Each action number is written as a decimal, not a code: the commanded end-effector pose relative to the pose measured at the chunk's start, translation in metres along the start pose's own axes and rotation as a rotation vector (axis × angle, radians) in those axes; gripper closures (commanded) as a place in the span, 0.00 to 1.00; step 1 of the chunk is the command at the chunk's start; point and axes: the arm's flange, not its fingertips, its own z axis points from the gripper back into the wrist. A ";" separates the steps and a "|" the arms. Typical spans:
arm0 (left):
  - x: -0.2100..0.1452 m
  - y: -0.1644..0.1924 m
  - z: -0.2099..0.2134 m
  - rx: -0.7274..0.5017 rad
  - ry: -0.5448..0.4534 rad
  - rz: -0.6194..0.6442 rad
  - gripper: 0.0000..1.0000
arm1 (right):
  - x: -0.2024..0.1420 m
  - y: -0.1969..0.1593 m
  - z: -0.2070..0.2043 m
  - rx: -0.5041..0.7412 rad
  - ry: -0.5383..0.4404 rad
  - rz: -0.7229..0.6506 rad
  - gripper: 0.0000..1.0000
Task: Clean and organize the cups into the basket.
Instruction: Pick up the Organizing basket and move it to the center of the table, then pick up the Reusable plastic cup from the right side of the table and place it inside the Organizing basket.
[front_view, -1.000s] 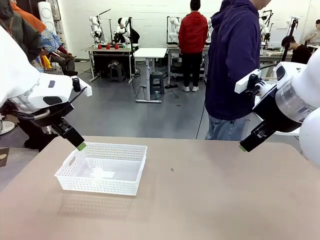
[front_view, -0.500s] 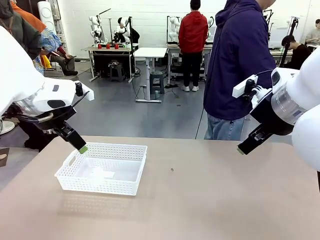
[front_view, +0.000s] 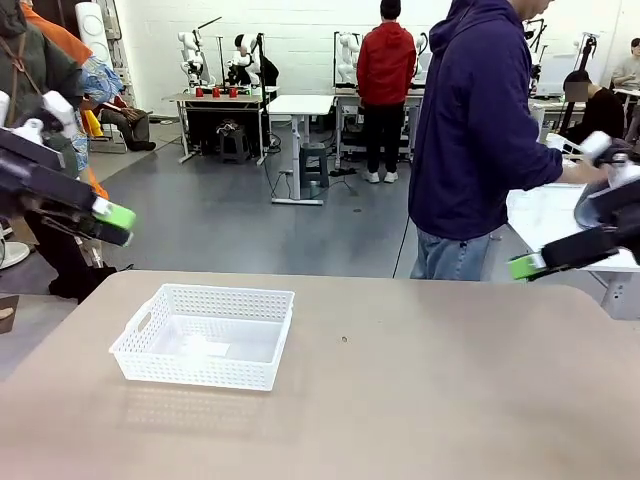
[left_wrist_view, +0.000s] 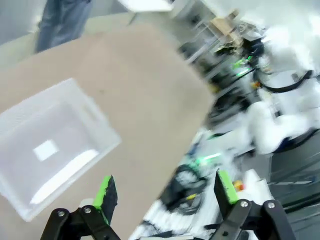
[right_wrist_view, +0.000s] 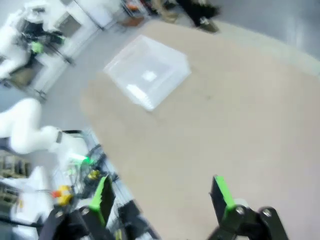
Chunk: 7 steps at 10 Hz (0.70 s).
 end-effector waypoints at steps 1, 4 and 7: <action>-0.002 0.050 0.015 -0.189 -0.083 0.295 0.00 | -0.016 -0.042 0.032 0.362 -0.063 -0.299 0.00; -0.035 0.104 0.067 -0.247 -0.026 0.418 0.00 | -0.061 -0.102 0.080 0.427 -0.162 -0.452 0.00; -0.061 0.122 0.123 -0.196 -0.116 0.475 0.00 | -0.101 -0.131 0.126 0.368 -0.219 -0.575 0.00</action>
